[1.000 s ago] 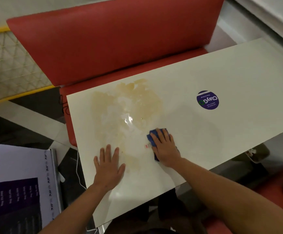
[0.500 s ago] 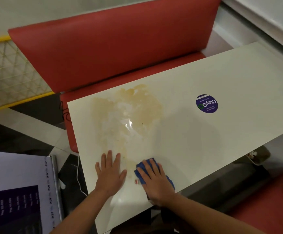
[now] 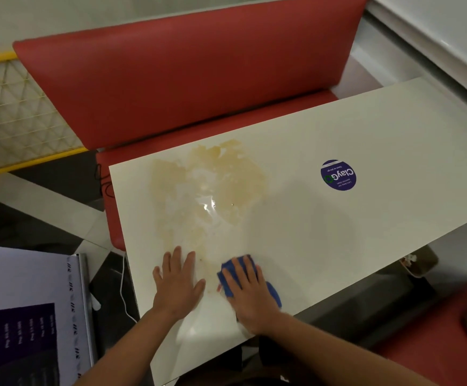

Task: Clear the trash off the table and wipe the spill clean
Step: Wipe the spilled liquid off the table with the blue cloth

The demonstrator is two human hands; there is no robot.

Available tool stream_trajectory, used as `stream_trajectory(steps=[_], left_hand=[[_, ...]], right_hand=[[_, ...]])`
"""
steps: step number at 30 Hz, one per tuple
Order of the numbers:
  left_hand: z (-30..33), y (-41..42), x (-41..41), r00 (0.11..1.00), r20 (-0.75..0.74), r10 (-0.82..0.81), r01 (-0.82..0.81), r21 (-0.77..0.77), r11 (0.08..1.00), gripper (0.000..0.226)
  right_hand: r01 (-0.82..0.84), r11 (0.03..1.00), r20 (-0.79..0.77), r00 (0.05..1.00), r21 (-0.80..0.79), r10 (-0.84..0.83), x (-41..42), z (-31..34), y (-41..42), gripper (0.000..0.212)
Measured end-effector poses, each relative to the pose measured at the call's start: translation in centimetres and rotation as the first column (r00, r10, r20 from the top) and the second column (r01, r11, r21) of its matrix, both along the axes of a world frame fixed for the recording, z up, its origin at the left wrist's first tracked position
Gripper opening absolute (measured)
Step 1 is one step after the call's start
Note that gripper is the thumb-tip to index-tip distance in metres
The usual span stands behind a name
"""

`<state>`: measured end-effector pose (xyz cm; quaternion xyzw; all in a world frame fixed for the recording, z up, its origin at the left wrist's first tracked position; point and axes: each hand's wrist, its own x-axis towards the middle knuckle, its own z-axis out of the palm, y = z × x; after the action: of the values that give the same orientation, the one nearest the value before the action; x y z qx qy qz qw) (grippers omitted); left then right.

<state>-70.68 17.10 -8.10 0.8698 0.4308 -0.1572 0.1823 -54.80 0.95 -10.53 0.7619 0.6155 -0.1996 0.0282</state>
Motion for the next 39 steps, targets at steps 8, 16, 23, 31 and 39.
stream_trajectory(steps=[8,16,23,31,39], left_hand=[[0.2,0.1,0.0,1.0,0.002,0.003,-0.003,-0.028,1.0,0.076],[0.4,0.1,0.1,1.0,0.001,0.002,-0.002,-0.023,1.0,0.075],[-0.2,0.1,-0.1,1.0,0.005,0.0,0.0,-0.026,1.0,0.077],[0.2,0.2,-0.1,1.0,0.01,-0.01,0.011,-0.051,0.999,0.076],[0.2,0.1,0.0,1.0,0.024,-0.002,0.003,-0.044,0.999,0.076]], right_hand=[[-0.146,0.989,0.058,0.988,-0.019,0.147,3.2,0.5,2.1,0.059],[0.177,0.977,0.076,0.983,-0.116,-0.169,7.4,0.9,10.1,0.064],[-0.129,0.99,0.001,0.992,-0.057,0.129,2.6,0.8,0.5,0.09],[0.032,0.999,0.042,0.999,-0.001,-0.032,9.3,0.5,6.2,0.069],[0.151,0.987,0.102,0.983,0.057,-0.156,8.4,0.6,8.9,0.068]])
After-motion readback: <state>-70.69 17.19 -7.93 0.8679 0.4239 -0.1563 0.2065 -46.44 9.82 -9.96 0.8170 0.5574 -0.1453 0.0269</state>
